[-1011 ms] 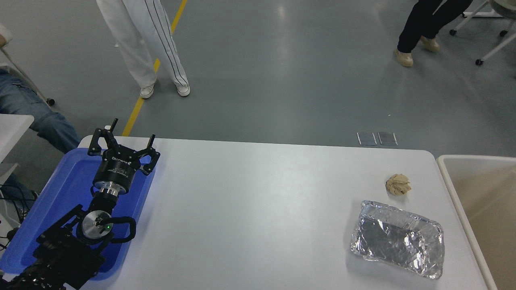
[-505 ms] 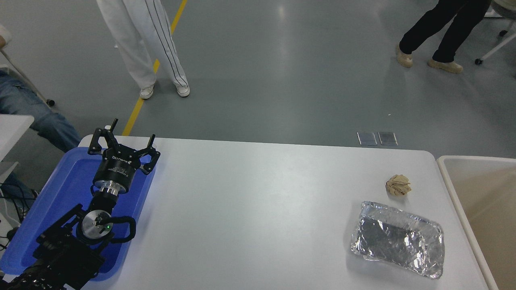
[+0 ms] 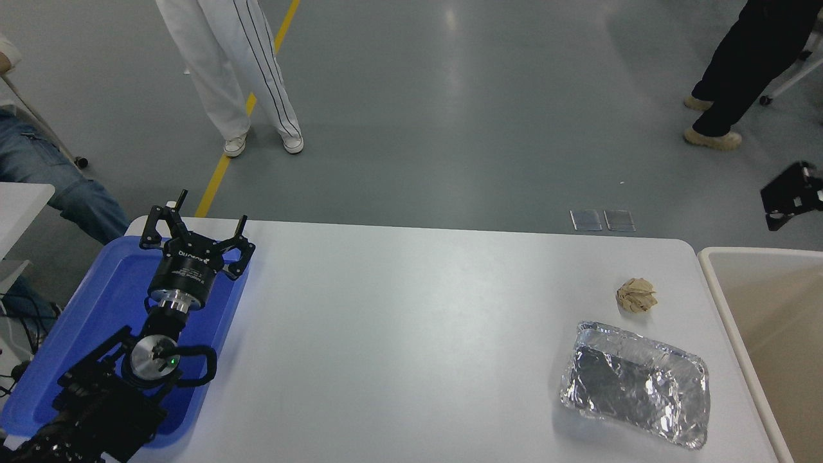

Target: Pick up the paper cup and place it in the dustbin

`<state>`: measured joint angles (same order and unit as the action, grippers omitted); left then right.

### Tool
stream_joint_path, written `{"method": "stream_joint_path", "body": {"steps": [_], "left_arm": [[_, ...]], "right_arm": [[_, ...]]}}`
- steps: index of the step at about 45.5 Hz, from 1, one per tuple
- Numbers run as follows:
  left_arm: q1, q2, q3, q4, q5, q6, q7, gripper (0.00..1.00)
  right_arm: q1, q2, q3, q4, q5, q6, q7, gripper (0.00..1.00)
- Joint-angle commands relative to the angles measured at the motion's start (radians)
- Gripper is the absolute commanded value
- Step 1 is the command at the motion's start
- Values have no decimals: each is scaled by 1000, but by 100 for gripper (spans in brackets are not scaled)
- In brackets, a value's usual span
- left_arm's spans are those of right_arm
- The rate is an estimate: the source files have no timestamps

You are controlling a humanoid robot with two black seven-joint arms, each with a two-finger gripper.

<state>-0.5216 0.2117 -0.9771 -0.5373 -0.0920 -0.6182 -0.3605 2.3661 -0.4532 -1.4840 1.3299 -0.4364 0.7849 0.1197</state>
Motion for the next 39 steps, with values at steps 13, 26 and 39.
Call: {"method": "stream_joint_path", "body": {"steps": [13,26,39], "left_arm": [[0,0,0,0,0,0,0,100],[0,0,0,-1,0,0,0,100],[0,0,0,-1,0,0,0,100]], "right_arm": [[24,136,163,61,53,1,-12,100],[-21,154,153,54,59,1,-12,100],[-31,153,160,54,61,1,-12,100]]}}
